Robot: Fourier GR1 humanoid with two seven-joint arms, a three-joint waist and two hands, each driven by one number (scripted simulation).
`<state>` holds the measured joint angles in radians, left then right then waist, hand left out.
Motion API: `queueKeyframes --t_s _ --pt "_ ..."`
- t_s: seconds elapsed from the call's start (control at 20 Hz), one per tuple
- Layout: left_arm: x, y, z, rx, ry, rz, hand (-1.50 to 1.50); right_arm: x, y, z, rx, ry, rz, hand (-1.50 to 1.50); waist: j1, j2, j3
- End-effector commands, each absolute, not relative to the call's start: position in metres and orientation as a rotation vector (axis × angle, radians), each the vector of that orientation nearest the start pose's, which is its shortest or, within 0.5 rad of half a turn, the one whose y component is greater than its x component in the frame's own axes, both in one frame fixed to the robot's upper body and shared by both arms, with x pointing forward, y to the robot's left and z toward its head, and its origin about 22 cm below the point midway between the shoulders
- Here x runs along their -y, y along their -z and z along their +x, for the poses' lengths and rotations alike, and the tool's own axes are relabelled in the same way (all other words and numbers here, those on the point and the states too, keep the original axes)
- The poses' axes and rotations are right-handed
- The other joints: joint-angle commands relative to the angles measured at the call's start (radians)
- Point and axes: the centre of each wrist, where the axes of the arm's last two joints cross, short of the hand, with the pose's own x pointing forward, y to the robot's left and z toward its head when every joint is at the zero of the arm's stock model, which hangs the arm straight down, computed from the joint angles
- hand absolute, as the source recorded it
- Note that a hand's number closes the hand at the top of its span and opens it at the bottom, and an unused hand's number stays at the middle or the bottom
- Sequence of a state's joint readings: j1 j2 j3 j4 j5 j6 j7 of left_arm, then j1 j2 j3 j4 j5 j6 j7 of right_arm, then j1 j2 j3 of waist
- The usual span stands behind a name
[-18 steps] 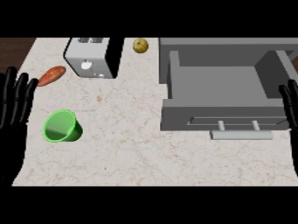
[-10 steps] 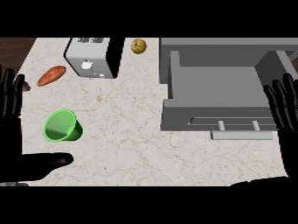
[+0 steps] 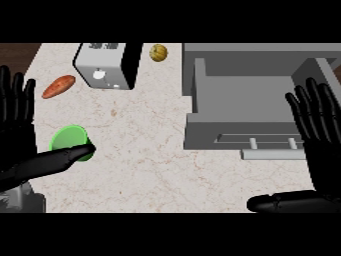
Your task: Pick up the cup, place it into the drawer and close the drawer
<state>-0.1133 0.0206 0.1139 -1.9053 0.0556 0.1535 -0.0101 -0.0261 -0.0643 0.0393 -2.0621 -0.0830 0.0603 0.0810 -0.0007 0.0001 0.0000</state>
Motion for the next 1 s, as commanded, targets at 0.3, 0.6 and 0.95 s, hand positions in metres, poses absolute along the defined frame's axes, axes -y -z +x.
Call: queueKeyframes --t_s 0.3,0.6,0.95 --pt "-0.248 -0.093 0.242 1.975 -0.229 0.126 -1.50 0.221 -0.125 0.212 1.997 -0.112 0.135 -1.50 0.001 -0.001 0.000" --pt "-0.263 -0.081 0.250 1.955 -0.268 0.178 -1.50 0.230 -0.132 0.222 2.002 -0.129 0.134 -1.50 0.001 0.000 0.000" --pt "-0.253 -0.057 0.249 1.881 -0.292 0.179 -1.50 0.232 -0.132 0.219 2.013 -0.111 0.132 -1.50 0.000 0.000 0.000"
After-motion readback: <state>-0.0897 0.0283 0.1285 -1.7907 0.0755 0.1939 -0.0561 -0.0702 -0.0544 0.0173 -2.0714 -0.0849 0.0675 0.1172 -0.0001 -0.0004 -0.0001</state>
